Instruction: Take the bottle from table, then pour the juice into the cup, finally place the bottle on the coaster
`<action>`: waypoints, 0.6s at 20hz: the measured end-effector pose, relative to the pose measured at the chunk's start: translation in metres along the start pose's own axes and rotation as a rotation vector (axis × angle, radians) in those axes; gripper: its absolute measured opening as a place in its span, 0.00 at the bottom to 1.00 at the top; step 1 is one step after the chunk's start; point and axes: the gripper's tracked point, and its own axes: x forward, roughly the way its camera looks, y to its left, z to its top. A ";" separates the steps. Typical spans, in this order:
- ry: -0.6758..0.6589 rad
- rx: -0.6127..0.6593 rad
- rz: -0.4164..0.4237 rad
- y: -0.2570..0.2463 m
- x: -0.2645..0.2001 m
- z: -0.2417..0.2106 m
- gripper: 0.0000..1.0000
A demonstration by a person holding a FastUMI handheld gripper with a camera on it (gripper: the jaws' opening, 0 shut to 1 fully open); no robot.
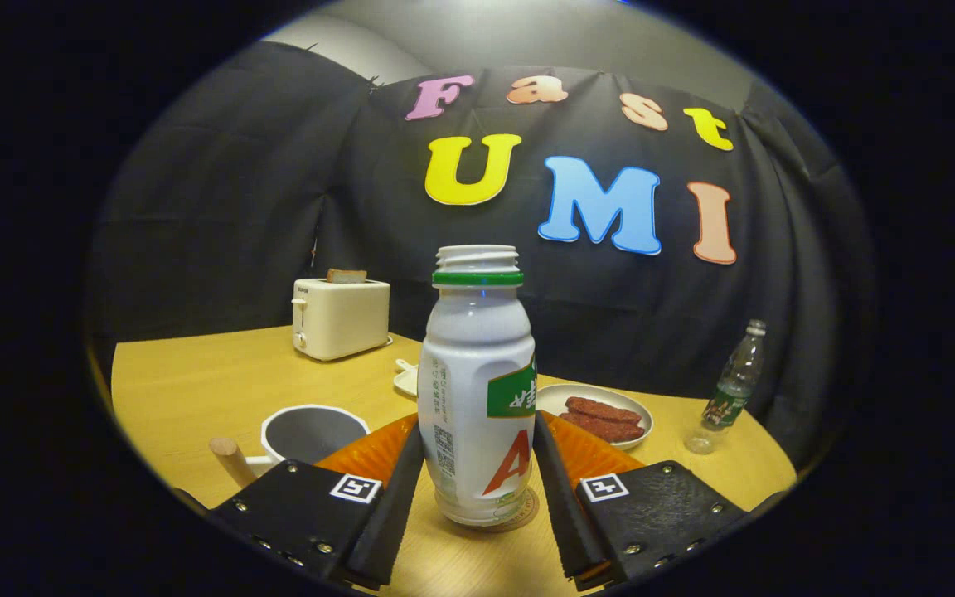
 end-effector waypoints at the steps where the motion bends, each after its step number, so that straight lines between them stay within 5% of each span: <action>1: 0.006 0.042 -0.002 -0.003 0.006 -0.004 0.73; 12: 0.033 0.099 -0.054 -0.023 0.021 -0.028 0.74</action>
